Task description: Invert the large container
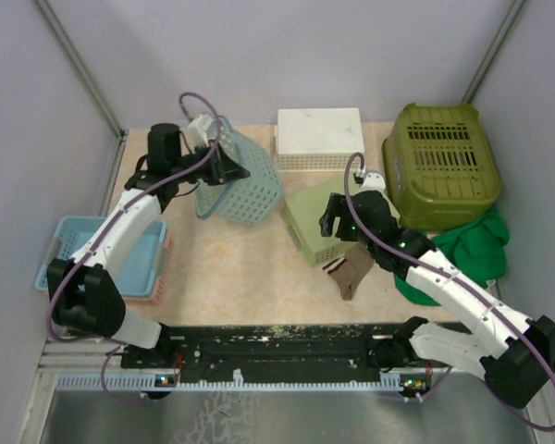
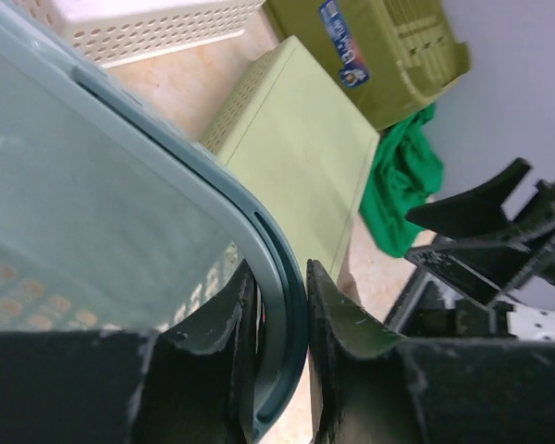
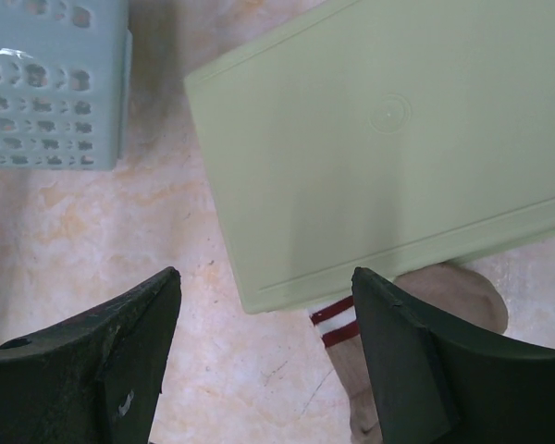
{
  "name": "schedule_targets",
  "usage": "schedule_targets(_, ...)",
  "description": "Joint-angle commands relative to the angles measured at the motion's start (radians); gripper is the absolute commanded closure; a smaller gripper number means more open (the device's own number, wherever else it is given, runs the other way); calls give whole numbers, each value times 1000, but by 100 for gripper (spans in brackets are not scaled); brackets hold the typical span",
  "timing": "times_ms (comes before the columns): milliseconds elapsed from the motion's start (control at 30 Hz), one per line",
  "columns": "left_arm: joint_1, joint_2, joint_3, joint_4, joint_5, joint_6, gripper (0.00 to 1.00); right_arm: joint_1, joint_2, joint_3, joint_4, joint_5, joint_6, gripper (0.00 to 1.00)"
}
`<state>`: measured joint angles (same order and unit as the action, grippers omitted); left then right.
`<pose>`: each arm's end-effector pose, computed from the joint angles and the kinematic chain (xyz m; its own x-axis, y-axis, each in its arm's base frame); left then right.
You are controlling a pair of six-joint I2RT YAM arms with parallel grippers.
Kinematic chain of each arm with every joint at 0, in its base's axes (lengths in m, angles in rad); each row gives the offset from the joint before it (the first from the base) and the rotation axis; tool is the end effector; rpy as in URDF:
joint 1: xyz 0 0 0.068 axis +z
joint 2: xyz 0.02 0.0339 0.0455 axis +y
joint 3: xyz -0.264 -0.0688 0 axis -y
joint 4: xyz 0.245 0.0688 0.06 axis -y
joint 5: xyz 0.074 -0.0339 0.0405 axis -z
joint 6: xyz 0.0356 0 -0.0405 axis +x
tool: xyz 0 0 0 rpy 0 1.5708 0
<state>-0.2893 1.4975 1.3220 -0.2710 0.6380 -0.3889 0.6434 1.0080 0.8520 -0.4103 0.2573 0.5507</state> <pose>0.3245 -0.1187 0.3488 -0.6651 -0.1198 -0.7371 0.5316 0.6173 -0.5800 0.1830 0.1259 0.2998 -0.5795 0.1980 -0.7906 -0.1234 0.9375 0.3253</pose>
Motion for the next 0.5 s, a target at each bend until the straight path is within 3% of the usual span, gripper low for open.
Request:
schedule_targets(0, 160, -78, -252, 507, 294, -280, 100, -9, 10, 39, 31, 10, -7, 25)
schedule_targets(100, 207, -86, -341, 566, 318, -311, 99, -10, 12, 36, 30, 9, -7, 25)
schedule_targets(267, 213, -107, -275, 188, 118, -74, 39, -10, 0, 20, 25, 15, -6, 25)
schedule_targets(400, 214, -139, -233, 28, -10, 30, 8, -10, -5, 9, 23, 12, -6, 25)
schedule_targets(467, 214, -140, -206, -48, -56, 61, 1, -9, -2, 4, 31, 7, -7, 25)
